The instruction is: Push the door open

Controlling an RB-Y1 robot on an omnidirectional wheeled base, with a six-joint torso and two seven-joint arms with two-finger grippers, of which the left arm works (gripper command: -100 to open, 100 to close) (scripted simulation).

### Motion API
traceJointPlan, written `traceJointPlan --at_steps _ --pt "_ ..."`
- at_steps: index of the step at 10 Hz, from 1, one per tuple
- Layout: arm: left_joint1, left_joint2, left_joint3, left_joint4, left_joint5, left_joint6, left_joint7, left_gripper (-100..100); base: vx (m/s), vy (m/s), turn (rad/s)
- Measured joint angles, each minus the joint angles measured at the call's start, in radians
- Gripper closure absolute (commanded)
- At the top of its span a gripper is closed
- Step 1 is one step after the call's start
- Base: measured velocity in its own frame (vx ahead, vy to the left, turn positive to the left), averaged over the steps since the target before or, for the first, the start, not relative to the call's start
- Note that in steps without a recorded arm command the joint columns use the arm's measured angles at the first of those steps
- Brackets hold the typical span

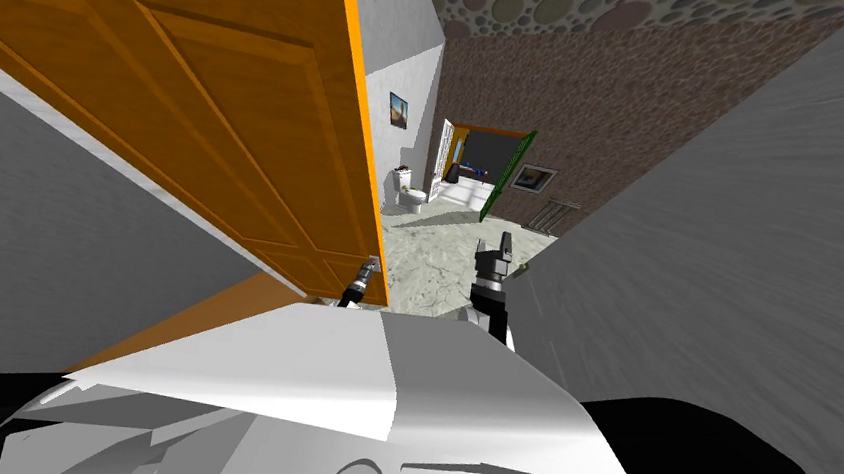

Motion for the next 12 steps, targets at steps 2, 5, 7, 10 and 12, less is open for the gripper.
traceJointPlan --at_steps 2,5,7,10,12 --pt "0.0 0.007 0.016 -0.01 0.008 -0.002 -0.006 100 0.186 -0.058 0.056" --pt "0.002 0.014 0.037 -0.024 0.02 0.01 -0.011 100 0.128 -0.044 0.034" --pt "-0.007 0.015 0.046 -0.015 0.025 0.011 -0.017 100 0.068 -0.023 0.021" --pt "-0.024 0.023 0.084 0.035 0.044 -0.009 -0.029 100 0.182 -0.048 0.09" --pt "-0.02 0.026 0.096 0.02 0.052 -0.003 -0.029 -100 -0.125 -0.052 0.054"
